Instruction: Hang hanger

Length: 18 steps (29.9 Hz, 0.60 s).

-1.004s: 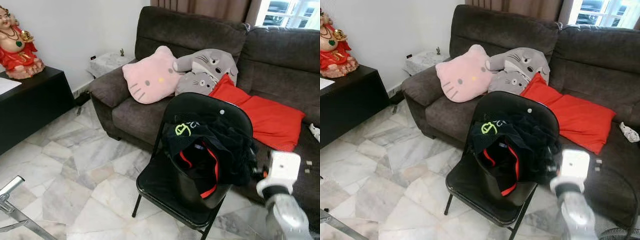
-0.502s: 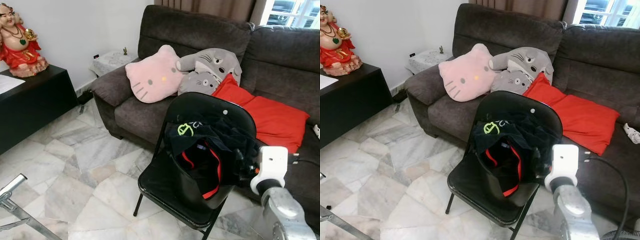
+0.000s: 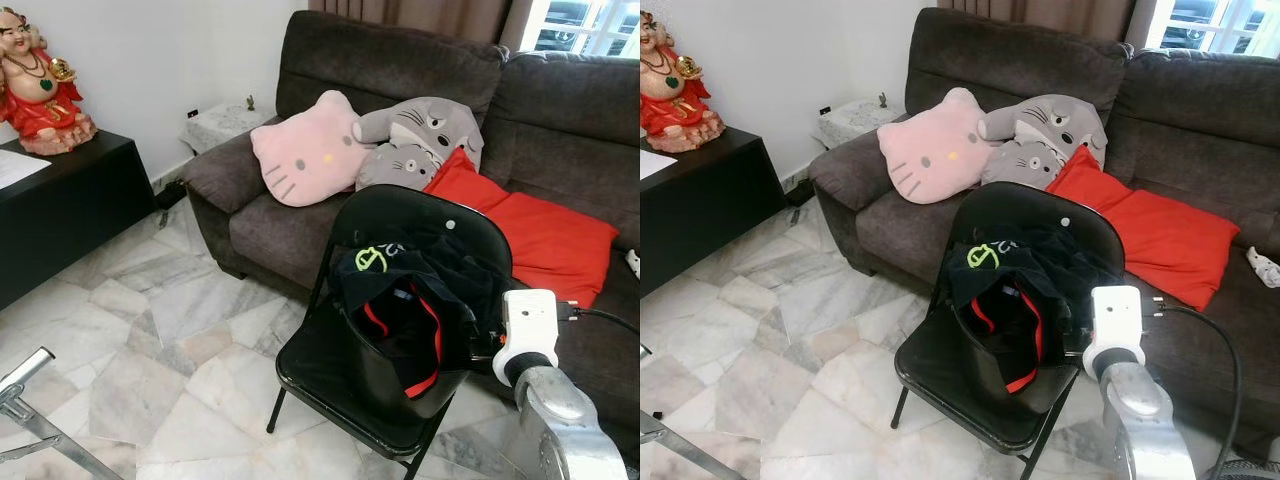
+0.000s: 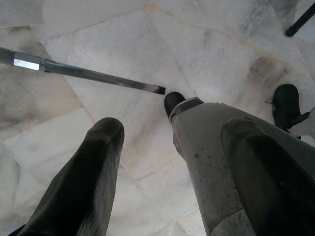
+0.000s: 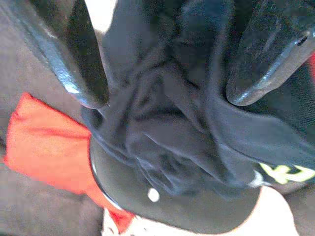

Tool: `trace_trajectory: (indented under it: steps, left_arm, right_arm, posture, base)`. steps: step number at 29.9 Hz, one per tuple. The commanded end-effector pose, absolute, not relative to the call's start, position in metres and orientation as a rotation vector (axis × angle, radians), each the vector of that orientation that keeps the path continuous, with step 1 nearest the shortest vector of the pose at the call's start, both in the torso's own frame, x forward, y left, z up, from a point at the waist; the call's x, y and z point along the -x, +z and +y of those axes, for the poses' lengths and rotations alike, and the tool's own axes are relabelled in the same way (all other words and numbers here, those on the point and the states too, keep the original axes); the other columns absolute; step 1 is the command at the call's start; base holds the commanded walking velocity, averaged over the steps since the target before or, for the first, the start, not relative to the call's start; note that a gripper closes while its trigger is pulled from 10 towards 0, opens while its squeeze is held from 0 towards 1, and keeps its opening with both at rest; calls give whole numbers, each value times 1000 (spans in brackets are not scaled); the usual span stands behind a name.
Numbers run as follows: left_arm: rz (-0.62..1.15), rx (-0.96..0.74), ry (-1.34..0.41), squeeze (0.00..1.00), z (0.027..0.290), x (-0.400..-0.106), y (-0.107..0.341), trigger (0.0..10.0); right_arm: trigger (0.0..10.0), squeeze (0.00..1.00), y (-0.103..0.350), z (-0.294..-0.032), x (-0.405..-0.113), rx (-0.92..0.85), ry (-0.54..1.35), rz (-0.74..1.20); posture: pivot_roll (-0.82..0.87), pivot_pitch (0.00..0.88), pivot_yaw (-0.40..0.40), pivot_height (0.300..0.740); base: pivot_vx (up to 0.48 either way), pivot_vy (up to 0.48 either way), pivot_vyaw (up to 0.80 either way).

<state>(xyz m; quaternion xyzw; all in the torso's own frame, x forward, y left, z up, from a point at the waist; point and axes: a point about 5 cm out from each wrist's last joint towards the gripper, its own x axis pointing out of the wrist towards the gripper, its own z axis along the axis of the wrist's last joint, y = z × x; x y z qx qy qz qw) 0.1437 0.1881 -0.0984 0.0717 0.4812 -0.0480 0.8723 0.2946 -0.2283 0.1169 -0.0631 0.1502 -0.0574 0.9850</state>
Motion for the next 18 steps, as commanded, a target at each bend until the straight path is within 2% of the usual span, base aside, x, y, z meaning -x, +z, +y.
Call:
trace_trajectory:
  steps: [1, 18]
  left_arm:
    - [1069, -159, -124, 0, 187, -131, -104, 10000]
    - [1067, -162, -127, 0, 187, -131, -104, 10000]
  right_arm:
    - [10000, 0, 115, -233, -298, 96, -122, 332]
    - [10000, 0, 115, -224, -318, 71, -58, 319]
  posture:
    - [-93, 12, 33, 740]
    - [-84, 4, 39, 740]
  base:
    - [0, 0, 0]
    - [0, 0, 0]
